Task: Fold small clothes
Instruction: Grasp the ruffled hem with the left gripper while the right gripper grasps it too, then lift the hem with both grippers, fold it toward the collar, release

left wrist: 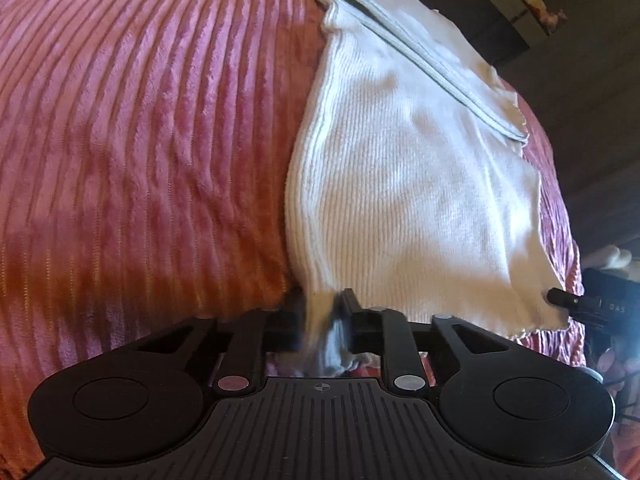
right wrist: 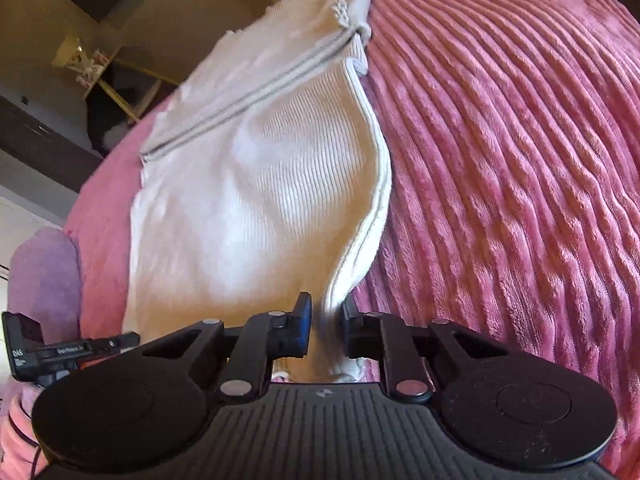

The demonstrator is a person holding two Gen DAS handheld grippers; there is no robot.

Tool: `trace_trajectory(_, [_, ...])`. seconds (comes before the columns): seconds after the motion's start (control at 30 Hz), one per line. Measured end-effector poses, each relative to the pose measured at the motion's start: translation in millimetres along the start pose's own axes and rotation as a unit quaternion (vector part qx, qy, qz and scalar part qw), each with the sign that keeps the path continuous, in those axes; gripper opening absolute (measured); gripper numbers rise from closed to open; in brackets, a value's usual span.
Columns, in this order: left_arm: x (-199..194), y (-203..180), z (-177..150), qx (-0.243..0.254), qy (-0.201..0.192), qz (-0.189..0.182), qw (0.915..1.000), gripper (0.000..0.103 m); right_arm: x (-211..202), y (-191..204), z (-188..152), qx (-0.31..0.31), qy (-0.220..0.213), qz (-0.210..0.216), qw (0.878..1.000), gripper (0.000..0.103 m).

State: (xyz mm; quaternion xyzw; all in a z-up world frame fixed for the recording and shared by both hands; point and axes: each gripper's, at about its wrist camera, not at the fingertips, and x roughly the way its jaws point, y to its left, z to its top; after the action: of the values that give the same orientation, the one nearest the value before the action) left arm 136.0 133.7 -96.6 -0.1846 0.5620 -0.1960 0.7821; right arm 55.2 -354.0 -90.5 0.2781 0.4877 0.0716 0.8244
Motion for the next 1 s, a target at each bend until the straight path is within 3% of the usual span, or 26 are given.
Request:
trace_trajectory(0.2, [-18.2, -3.3, 4.8, -0.012, -0.036, -0.046, 0.9982, 0.010, -14.1, -8.2, 7.2, 0.035, -0.037, 0.046, 0.998, 0.009])
trace_trajectory(0.43, [-52.9, -18.6, 42.7, -0.036, -0.122, -0.115, 0.9852, 0.010, -17.7, -7.6, 43.6, 0.087, -0.092, 0.117, 0.985, 0.009])
trace_trajectory(0.67, [-38.1, -24.2, 105.5, -0.087, -0.178, -0.097, 0.9754, 0.010, 2.0, -3.1, 103.2, 0.123, -0.173, 0.117, 0.970, 0.009])
trace_trajectory(0.93, [9.8, -18.1, 153.7, -0.125, -0.184, -0.034, 0.9744, 0.013, 44.8, 4.1, 154.9, 0.065, -0.237, 0.005, 0.969, 0.011])
trace_trajectory(1.0, [14.2, -14.3, 155.6, -0.132, -0.193, -0.022, 0.9720, 0.024, 48.6, 2.9, 155.5, 0.046, -0.229, 0.007, 0.972, 0.013])
